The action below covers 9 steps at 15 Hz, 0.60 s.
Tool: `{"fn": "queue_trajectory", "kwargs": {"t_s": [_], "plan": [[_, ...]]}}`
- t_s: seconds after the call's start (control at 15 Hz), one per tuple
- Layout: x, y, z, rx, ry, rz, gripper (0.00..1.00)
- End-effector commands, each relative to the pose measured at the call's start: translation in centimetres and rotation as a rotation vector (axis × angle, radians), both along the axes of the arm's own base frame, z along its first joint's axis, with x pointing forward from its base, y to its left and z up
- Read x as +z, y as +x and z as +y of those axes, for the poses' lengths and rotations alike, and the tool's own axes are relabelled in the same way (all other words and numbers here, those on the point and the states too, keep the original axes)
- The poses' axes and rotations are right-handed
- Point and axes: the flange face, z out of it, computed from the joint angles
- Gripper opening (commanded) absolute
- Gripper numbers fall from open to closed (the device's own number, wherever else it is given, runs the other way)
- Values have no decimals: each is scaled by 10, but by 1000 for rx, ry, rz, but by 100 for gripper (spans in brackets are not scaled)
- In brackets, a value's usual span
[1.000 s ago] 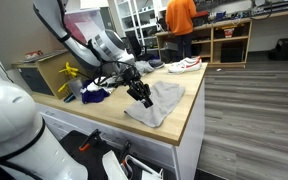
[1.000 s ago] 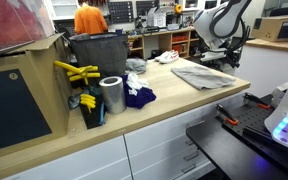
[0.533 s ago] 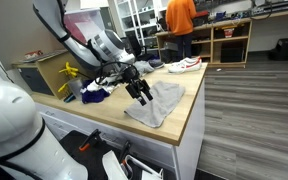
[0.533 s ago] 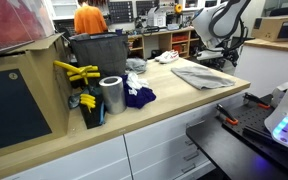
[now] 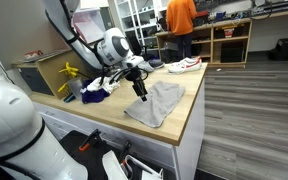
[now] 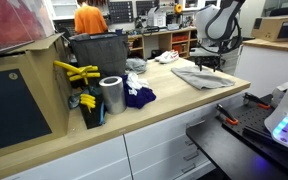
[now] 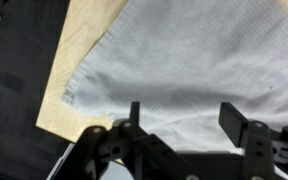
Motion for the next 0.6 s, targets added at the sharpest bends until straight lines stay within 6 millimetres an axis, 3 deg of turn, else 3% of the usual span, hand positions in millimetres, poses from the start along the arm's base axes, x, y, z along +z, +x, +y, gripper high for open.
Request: {"fn": "queue_trajectory", "kwargs": {"t_s": [0.0,0.2,0.4,0.53], "plan": [[-29,6,14,129,128,29,51],[-43,10,25,221,218,82,29],[-44,17,29,273,277,110,5],[-46,21,28,294,302,121,0]]}}
